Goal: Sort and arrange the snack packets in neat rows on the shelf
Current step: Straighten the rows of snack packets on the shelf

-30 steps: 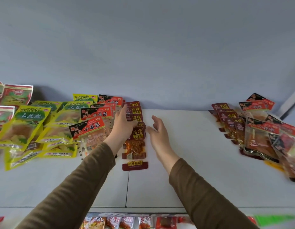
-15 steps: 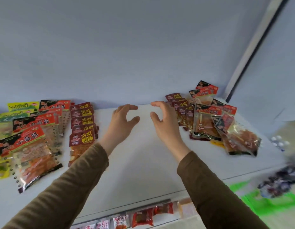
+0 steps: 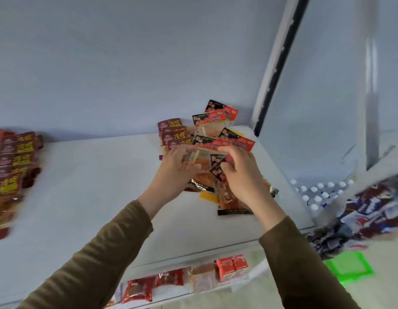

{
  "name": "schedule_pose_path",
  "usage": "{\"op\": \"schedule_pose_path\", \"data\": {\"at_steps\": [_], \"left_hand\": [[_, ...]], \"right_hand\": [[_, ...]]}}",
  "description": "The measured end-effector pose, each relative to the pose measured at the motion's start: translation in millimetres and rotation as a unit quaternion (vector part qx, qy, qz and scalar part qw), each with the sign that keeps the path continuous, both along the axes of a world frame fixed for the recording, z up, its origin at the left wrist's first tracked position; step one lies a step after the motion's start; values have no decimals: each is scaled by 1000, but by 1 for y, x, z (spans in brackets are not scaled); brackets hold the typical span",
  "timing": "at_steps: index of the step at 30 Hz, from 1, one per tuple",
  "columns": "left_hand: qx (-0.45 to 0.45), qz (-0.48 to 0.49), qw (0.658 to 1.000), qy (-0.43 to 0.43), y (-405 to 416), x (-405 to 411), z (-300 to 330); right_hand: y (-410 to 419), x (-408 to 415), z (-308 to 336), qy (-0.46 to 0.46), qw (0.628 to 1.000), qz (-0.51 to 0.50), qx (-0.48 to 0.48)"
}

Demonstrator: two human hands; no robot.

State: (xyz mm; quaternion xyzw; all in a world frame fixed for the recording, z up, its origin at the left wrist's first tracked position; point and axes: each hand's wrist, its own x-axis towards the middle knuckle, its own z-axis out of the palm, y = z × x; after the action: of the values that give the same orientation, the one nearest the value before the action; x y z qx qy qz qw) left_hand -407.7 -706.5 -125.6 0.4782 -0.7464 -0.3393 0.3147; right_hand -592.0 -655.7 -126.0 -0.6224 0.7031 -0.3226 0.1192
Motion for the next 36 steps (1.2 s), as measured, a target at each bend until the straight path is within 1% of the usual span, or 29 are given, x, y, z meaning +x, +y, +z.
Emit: {"op": "schedule_pose_path", "data": {"at_steps": [2, 5, 7, 9, 11, 13, 16, 18, 21, 23, 26, 30, 32, 34, 36], "left_hand": [[16, 12, 999, -26, 6, -16, -7], [41, 32, 997, -57, 10, -30, -12], [61, 48, 995, -64, 9, -36, -10], [76, 65, 993, -64, 6, -41, -9], [80, 76, 992, -68, 2, -45, -7], [90, 84, 991, -53, -1, -49, -6], [130, 77, 988, 5, -2, -56, -3], [162, 65, 984, 36, 0, -61, -2], [168, 54, 983, 40, -1, -66, -1], [176, 47, 983, 39, -2, -69, -1], [182, 56, 980, 58, -4, -70, -4], [193, 84, 971, 113, -5, -71, -11], [191, 86, 968, 138, -4, -70, -13], [191, 80, 963, 172, -2, -69, -14], [212, 76, 948, 224, 0, -67, -11]], "right_hand": [[6, -28, -6, 1, 999, -14, 36], [13, -53, -18, 49, 992, -18, 115], [15, -60, -25, 40, 988, -10, 148], [14, -61, -29, 21, 988, -7, 154], [12, -60, -32, 33, 990, -18, 133], [9, -57, -34, 36, 993, -41, 105], [4, -52, -38, -13, 995, -58, 80], [-2, -49, -38, -32, 994, -63, 80], [-12, -48, -40, -33, 995, -82, 55], [-15, -45, -43, -74, 993, -89, 22], [-12, -38, -49, -158, 984, -77, -30], [-6, -40, -44, -289, 954, -38, -66], [-4, -43, -39, -313, 946, -18, -77], [-3, -46, -34, -306, 949, 0, -80], [-2, -47, -31, -298, 952, 15, -72]]}}
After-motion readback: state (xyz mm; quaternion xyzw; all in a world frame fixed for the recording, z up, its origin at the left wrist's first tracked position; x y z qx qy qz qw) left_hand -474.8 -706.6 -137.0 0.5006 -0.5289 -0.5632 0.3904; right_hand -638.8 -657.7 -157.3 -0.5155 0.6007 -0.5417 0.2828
